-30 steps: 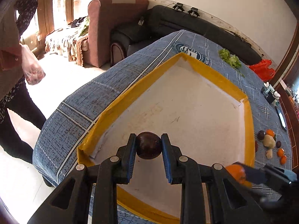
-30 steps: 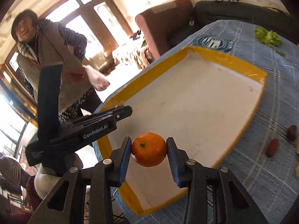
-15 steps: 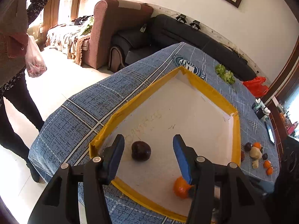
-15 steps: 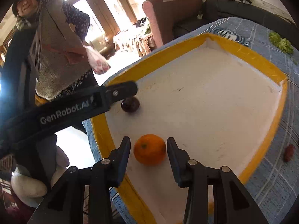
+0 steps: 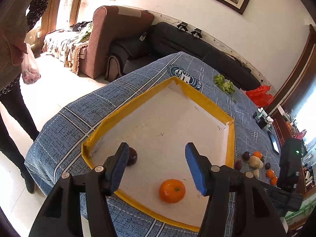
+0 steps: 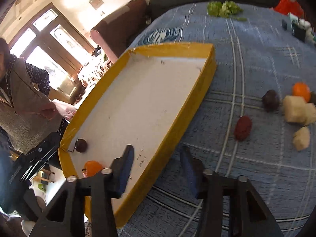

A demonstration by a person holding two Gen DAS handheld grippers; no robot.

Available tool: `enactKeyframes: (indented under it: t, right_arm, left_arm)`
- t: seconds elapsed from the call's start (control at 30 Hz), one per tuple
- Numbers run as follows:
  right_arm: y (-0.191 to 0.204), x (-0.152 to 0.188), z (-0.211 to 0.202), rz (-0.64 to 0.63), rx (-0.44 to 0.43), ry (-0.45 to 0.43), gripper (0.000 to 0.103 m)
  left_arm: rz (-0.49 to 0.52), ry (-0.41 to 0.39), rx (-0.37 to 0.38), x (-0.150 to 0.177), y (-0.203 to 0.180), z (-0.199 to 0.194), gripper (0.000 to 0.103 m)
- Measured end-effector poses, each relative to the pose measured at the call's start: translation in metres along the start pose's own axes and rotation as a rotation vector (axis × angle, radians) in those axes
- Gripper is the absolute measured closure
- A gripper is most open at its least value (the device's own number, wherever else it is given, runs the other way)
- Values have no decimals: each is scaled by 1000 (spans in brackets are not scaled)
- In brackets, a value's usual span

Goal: Organize fruits
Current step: 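Move both open tools back toward the remaining fruit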

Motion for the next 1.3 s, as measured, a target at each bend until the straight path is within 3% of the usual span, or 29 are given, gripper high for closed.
enactKeyframes:
  t: [0.17, 0.4, 0.57, 0.73, 1.1, 1.3]
  right_arm:
    - [-9, -16, 4, -18, 65, -1, 80]
    - [-7, -27, 7, -65, 89, 7, 81]
    - [-23, -32, -42, -45, 40, -128, 79]
    - [-88, -26, -101, 14, 126, -262, 55]
    - [-209, 20, -152, 187, 209, -296, 55]
    - [-250, 27, -161, 233, 243, -303, 55]
  left_arm:
    - [-9, 7, 9, 0, 0, 4, 44]
    - [4, 26, 15, 3, -9, 12, 44]
    - [38, 17, 7, 3, -21, 6, 40]
    - [67, 17, 18, 7, -41, 7, 35]
    - [205, 59, 60, 25, -115, 11, 33]
    - [272, 116, 97, 46, -145, 28, 30]
Point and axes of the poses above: each gripper's, at about its wrist camera, not at the fingertips, and z roughly the way its jaws point, y to its left, x to its underside, the point moved 8 cm from there along z, roughly the way its jaws point, and after that the axes turned 4 degrees about x, right-handed, at the moved point
